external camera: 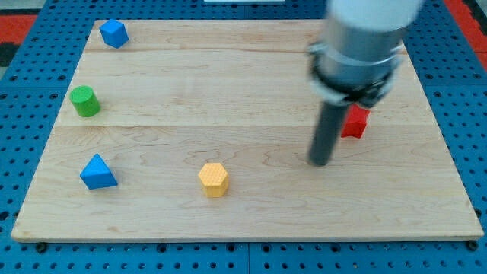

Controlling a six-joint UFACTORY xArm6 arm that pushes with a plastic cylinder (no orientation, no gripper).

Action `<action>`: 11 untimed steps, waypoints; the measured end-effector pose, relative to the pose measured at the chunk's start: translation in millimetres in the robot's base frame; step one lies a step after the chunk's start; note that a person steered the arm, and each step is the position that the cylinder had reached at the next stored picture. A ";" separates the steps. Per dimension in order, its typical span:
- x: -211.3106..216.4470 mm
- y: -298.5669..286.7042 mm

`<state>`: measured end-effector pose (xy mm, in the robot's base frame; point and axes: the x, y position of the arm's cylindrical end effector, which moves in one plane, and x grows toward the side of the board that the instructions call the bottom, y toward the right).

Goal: Move the yellow hexagon diagonally bottom left to the red star

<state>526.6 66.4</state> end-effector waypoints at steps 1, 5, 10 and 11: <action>53.5 -62.5; 17.8 -161.8; 19.9 -121.0; 19.9 -77.6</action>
